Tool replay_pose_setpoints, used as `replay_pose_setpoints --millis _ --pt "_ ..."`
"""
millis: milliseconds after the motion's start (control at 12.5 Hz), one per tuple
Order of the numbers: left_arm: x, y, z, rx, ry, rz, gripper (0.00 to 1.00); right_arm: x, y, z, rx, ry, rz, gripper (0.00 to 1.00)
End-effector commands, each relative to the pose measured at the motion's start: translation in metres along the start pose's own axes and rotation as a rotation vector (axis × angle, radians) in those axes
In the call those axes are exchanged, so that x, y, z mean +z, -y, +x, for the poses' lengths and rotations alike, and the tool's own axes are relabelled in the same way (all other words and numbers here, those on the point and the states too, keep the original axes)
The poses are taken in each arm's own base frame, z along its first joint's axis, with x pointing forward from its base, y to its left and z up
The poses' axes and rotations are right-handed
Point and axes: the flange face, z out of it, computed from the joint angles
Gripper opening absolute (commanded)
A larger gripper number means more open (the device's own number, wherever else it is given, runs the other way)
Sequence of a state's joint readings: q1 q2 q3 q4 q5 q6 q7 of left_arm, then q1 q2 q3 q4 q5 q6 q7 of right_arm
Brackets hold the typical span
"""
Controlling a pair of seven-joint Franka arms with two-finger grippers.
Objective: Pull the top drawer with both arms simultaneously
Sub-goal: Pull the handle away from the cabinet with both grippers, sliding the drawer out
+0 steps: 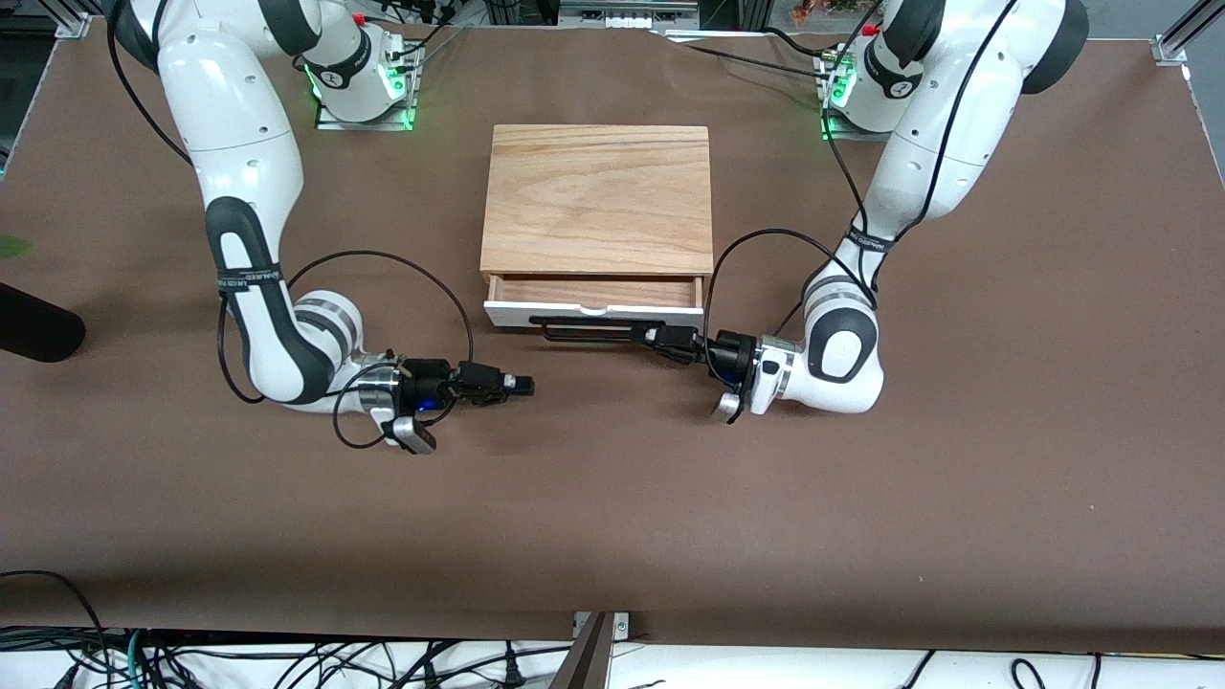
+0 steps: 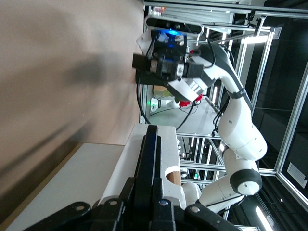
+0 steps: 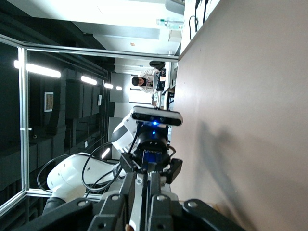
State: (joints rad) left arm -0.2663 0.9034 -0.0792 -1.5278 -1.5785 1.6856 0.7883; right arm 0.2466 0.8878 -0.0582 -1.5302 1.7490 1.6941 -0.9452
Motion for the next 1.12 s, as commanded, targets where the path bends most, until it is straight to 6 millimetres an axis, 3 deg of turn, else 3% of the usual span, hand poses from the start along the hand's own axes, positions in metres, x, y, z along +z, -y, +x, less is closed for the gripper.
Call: replay_pose_setpoints --millis 0,240,480,720,1040 --pt "0.009 -0.046 0.051 -0.012 -0.085 -0.034 0.0 0.0 -0.005 0.014 0.016 0.001 0.017 0.19" --pt "0.008 -0.053 0.054 -0.029 -0.088 -0.037 0.0 0.012 0.001 0.007 0.017 0.03 0.016 0.2" --pt "0.004 -0.062 0.059 -0.035 -0.091 -0.04 0.0 0.03 -0.002 -0.024 0.057 0.069 0.003 0.24" --pt "0.005 -0.059 0.058 -0.04 -0.088 -0.038 0.0 0.025 0.004 -0.046 0.078 0.094 -0.012 0.26" --pt "-0.003 -0.064 0.061 -0.041 -0.097 -0.041 0.0 0.026 0.019 -0.053 0.082 0.099 -0.009 0.28"
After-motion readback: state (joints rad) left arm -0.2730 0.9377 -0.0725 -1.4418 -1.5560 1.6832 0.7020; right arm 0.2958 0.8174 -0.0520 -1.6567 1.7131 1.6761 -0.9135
